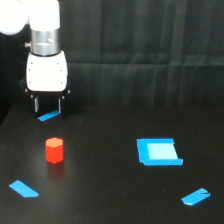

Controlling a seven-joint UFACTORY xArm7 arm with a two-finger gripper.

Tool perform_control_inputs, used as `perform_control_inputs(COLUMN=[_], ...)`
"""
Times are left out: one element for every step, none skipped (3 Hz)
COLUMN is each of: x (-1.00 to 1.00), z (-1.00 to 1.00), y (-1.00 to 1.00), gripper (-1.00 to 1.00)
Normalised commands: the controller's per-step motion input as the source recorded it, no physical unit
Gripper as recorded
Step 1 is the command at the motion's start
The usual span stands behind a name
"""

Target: Pick up the red object from the table

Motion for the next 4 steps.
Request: perform_control_inputs(x=[0.10,0.11,0.26,0.19], z=[-0.28,-0.13,-0.13,-0.11], y=[-0.30,-0.37,-0.86,-0.92], gripper=[0.95,0.93,0.96,1.00])
